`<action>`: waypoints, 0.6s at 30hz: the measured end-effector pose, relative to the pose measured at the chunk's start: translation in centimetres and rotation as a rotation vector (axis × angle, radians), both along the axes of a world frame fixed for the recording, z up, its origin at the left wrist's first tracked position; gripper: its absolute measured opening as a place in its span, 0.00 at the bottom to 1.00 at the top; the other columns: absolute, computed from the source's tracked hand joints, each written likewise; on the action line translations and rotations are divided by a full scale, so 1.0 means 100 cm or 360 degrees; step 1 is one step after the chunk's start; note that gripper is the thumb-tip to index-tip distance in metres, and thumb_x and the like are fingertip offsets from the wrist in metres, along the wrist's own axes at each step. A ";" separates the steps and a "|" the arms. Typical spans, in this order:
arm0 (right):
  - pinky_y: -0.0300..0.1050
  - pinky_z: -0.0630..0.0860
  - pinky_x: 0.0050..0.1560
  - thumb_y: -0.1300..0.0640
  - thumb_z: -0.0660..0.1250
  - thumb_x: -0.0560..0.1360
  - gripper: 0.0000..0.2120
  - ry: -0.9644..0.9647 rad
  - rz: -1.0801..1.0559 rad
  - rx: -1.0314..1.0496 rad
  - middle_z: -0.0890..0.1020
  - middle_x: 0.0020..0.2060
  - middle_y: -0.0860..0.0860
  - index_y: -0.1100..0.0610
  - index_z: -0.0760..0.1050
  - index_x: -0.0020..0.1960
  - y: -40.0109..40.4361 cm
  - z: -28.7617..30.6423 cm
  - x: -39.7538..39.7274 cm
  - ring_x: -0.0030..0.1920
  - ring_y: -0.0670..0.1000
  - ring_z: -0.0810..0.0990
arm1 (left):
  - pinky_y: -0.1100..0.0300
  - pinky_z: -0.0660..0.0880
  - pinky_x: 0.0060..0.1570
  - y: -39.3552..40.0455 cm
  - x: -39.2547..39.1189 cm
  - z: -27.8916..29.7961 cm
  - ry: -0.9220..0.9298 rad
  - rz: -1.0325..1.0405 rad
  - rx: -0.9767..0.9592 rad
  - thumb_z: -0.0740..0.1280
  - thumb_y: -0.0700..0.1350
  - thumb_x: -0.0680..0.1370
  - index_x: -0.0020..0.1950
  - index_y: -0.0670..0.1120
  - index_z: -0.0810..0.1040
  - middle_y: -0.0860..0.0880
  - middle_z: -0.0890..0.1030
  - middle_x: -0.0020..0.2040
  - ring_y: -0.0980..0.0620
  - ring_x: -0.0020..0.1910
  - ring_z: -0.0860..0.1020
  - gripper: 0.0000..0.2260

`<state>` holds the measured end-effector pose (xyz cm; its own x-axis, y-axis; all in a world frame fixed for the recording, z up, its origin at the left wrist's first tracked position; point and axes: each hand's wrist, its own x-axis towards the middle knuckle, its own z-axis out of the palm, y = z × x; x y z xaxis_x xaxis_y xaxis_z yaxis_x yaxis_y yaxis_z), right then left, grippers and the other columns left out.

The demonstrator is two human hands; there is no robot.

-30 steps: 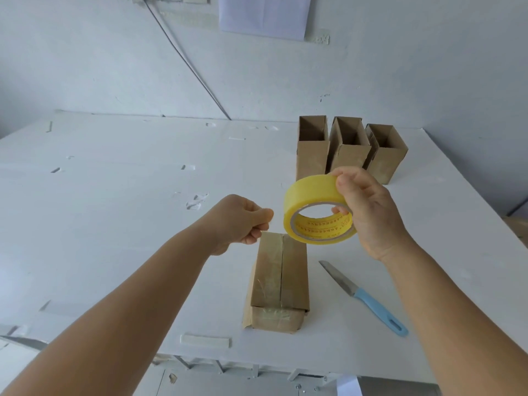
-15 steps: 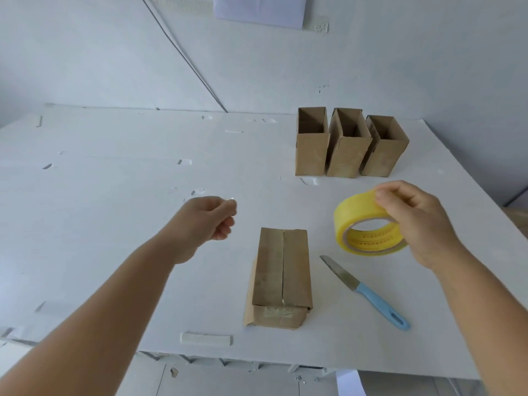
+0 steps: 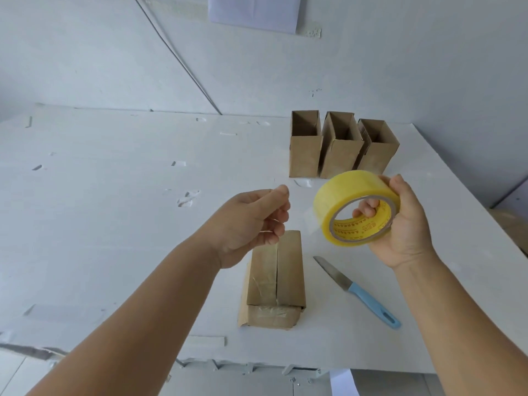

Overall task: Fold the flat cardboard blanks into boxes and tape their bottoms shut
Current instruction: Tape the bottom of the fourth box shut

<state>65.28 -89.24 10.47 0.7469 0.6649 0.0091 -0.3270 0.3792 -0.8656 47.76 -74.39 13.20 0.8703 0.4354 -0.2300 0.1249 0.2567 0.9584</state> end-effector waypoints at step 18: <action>0.44 0.73 0.42 0.38 0.76 0.58 0.20 -0.0100 0.0158 0.0148 0.72 0.25 0.49 0.50 0.79 0.42 0.006 0.000 -0.003 0.29 0.47 0.71 | 0.62 0.68 0.33 -0.013 0.006 0.007 0.0260 -0.0116 0.0281 0.63 0.48 0.80 0.34 0.46 0.73 0.51 0.71 0.31 0.53 0.31 0.69 0.14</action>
<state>64.94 -88.62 10.52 0.6735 0.7296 0.1186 -0.3132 0.4270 -0.8483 48.38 -75.73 13.88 0.8585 0.4185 -0.2963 0.2940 0.0717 0.9531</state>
